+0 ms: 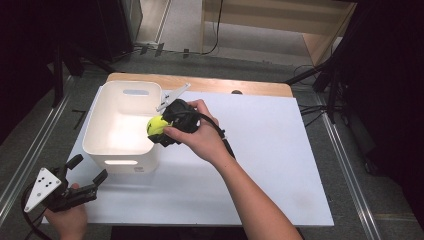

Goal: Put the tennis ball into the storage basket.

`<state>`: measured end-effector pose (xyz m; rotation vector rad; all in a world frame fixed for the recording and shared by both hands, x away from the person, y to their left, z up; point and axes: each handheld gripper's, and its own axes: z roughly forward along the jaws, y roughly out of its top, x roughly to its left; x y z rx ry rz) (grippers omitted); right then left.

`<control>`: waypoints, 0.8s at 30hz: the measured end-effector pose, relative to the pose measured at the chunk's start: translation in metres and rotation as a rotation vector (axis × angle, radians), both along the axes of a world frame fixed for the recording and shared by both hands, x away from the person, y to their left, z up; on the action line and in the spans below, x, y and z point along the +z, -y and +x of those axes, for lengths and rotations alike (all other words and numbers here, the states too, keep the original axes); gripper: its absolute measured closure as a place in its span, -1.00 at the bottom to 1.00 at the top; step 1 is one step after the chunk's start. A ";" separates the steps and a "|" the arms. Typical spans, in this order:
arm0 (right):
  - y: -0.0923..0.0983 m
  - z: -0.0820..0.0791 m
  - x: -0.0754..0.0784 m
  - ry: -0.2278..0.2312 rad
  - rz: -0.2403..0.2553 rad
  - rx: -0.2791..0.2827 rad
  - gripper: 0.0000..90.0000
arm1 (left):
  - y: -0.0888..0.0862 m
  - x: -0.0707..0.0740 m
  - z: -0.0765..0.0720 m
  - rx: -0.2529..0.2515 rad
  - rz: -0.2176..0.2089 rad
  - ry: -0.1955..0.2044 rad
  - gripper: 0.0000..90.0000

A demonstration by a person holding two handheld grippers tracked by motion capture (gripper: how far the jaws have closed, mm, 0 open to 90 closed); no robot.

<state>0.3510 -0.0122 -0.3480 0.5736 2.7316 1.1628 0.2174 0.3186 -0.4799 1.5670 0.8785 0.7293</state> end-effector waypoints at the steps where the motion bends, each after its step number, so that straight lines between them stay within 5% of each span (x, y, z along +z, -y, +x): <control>1: -0.002 0.001 0.000 0.003 0.002 0.001 -0.46 | 0.000 0.000 0.000 0.000 0.000 -0.001 -0.81; 24: -0.028 0.005 -0.001 0.005 -0.002 0.036 -0.46 | 0.000 0.000 0.000 -0.002 -0.004 -0.001 -0.81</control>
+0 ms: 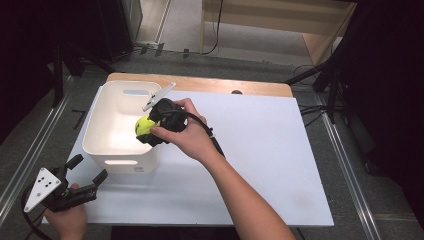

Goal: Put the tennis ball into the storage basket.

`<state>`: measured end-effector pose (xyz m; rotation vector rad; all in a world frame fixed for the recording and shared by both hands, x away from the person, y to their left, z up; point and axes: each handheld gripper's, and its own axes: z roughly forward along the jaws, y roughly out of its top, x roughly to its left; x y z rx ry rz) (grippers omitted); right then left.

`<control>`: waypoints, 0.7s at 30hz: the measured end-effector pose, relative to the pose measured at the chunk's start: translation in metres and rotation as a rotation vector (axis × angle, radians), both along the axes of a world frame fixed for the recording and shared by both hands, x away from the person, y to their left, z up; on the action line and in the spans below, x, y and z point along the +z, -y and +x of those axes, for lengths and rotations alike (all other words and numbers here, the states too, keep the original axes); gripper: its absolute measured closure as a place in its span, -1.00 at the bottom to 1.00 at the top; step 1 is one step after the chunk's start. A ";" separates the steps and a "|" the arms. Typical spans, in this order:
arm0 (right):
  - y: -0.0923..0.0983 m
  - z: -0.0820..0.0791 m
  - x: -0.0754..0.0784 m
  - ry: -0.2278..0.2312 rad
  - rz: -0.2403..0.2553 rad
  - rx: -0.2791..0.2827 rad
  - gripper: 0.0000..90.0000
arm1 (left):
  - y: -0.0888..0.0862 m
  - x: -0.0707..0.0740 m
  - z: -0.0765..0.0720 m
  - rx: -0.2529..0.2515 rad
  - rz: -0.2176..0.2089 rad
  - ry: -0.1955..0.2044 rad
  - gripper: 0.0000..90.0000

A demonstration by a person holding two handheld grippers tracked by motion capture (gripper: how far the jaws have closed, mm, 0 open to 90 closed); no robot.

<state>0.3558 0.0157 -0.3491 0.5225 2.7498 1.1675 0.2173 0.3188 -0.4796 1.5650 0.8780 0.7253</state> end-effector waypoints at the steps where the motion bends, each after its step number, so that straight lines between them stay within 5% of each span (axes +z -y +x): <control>1: -0.002 0.000 -0.001 -0.004 -0.001 -0.002 -0.46 | 0.000 0.000 0.000 0.000 0.000 0.000 -0.81; 21: -0.020 -0.001 -0.012 0.003 -0.039 0.016 -0.46 | 0.000 0.000 0.000 -0.001 -0.002 0.000 -0.81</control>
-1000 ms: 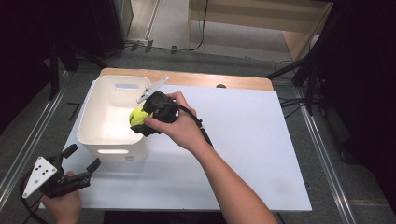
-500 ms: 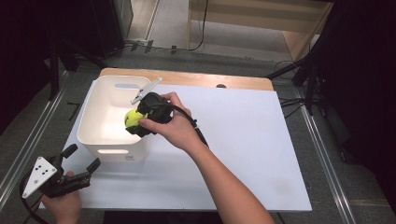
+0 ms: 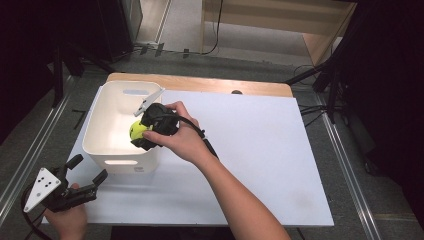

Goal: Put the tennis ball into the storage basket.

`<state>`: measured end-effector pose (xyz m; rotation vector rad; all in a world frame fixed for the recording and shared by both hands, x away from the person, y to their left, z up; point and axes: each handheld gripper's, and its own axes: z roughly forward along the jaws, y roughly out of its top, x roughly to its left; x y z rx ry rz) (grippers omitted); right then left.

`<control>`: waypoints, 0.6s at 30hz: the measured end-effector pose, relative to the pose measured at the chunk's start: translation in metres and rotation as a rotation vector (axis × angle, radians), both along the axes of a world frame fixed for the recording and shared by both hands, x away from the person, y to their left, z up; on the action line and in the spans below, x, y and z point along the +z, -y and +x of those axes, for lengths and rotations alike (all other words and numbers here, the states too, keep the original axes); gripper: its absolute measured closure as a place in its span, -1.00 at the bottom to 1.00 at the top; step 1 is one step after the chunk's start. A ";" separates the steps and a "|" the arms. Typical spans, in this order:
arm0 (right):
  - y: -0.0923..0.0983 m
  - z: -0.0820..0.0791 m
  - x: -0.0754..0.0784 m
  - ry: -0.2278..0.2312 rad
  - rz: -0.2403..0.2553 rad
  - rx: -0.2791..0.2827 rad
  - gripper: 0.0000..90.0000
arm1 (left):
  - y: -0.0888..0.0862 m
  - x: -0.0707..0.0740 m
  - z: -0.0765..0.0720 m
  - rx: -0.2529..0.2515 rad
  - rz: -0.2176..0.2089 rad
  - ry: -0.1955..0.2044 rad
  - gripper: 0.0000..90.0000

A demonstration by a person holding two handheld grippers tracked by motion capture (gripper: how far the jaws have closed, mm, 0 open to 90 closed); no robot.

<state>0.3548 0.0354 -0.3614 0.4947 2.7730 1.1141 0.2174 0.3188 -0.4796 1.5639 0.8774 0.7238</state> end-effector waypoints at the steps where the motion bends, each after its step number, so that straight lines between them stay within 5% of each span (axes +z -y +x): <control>1: -0.001 0.000 -0.001 0.003 -0.003 0.003 -0.47 | 0.000 0.000 0.000 0.000 0.000 0.000 -0.81; 17: -0.009 -0.002 -0.014 0.027 -0.048 0.014 -0.50 | -0.001 0.000 0.000 0.000 -0.008 0.000 -0.81; 18: -0.008 -0.002 -0.014 0.026 -0.043 -0.002 -0.64 | -0.001 0.000 0.000 -0.001 -0.008 0.000 -0.81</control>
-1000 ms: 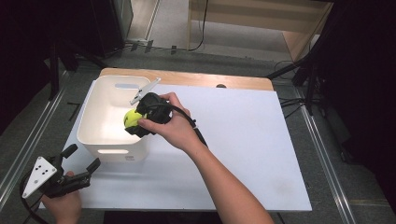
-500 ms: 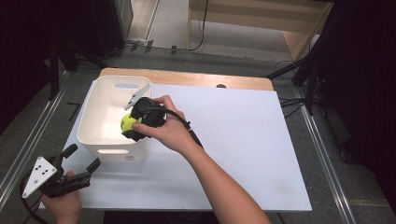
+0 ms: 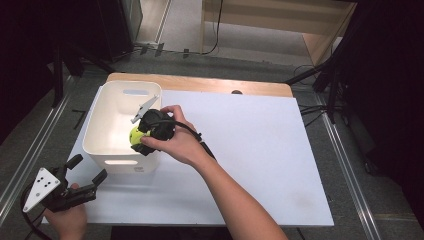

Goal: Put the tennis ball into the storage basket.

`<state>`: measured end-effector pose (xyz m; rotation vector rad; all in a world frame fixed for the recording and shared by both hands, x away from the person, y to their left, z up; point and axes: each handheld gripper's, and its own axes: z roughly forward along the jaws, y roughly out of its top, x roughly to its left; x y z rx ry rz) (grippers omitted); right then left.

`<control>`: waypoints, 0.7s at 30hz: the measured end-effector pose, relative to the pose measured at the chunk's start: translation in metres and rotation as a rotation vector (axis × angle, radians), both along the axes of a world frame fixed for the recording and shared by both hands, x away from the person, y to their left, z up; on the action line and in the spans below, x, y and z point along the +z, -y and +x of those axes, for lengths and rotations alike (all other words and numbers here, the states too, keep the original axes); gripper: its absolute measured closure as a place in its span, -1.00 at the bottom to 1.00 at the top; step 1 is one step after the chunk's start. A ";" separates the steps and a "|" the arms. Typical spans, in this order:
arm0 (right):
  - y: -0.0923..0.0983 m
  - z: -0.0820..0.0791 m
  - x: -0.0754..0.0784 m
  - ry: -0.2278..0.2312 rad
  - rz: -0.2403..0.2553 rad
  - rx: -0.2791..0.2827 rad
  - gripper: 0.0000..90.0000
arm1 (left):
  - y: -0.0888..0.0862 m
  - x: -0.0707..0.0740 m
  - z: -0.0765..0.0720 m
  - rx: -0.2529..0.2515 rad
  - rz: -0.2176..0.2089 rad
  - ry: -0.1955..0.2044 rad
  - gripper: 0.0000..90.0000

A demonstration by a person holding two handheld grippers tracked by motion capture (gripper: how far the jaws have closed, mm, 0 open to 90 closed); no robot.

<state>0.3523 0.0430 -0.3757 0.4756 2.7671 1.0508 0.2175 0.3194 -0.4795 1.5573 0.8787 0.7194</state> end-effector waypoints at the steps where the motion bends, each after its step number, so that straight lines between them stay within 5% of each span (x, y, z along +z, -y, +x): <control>1: 0.001 0.000 0.001 0.003 0.015 -0.004 -0.66 | 0.000 0.000 0.000 0.000 0.000 0.000 -0.81; 21: 0.035 -0.005 0.011 0.033 0.116 -0.095 -0.80 | 0.000 0.000 0.000 0.001 0.007 -0.001 -0.81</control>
